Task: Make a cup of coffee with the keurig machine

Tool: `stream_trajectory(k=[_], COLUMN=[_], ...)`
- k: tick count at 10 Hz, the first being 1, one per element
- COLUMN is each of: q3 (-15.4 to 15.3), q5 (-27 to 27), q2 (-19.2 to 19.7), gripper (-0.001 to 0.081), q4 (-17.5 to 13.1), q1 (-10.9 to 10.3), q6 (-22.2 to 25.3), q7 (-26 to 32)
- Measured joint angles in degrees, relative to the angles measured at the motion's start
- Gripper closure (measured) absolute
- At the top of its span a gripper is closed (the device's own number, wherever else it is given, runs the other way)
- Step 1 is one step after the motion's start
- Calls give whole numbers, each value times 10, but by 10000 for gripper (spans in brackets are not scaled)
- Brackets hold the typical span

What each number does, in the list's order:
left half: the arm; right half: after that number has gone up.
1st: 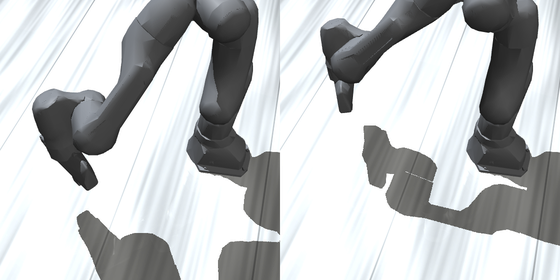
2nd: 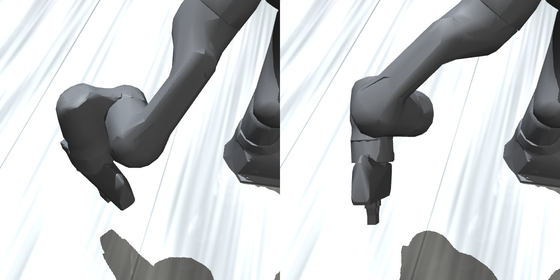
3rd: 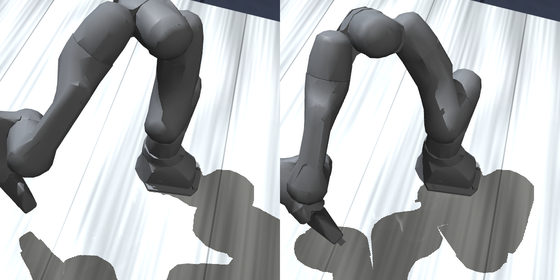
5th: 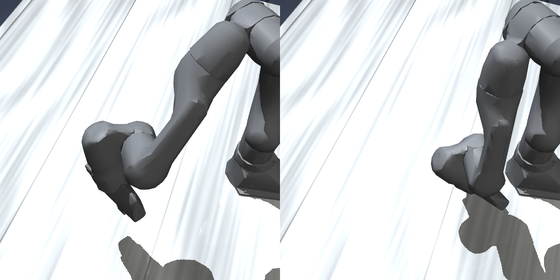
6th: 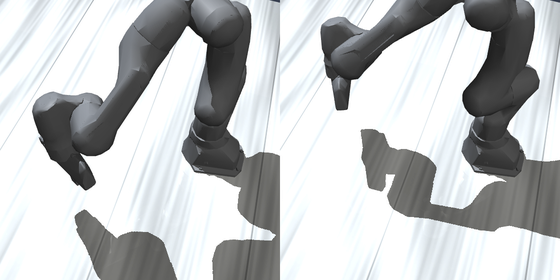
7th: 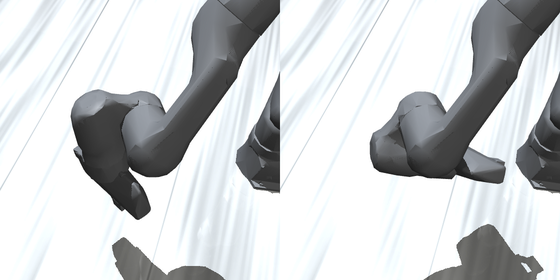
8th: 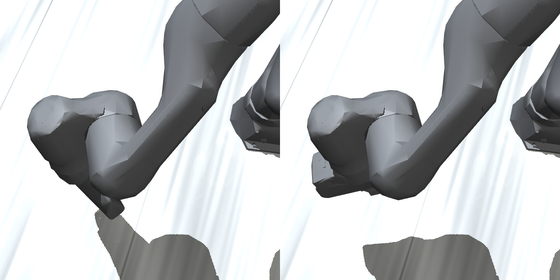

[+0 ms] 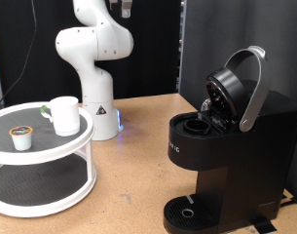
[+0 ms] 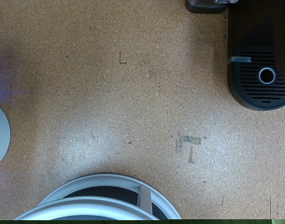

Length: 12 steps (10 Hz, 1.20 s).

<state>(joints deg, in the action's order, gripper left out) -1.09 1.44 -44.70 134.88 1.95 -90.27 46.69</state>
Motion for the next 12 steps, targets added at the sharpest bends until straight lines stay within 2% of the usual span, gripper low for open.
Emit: stream_trajectory(k=[4, 6, 8, 12], q3=[15, 37, 61, 75], q5=[1, -8, -48, -52], q2=[-1, -2, -3, -2], gripper=[3, 3, 3, 3], q4=[1, 3, 8, 12], q1=[2, 6, 17, 20], q6=[-7, -5, 2, -2], q7=[10, 38, 79, 111])
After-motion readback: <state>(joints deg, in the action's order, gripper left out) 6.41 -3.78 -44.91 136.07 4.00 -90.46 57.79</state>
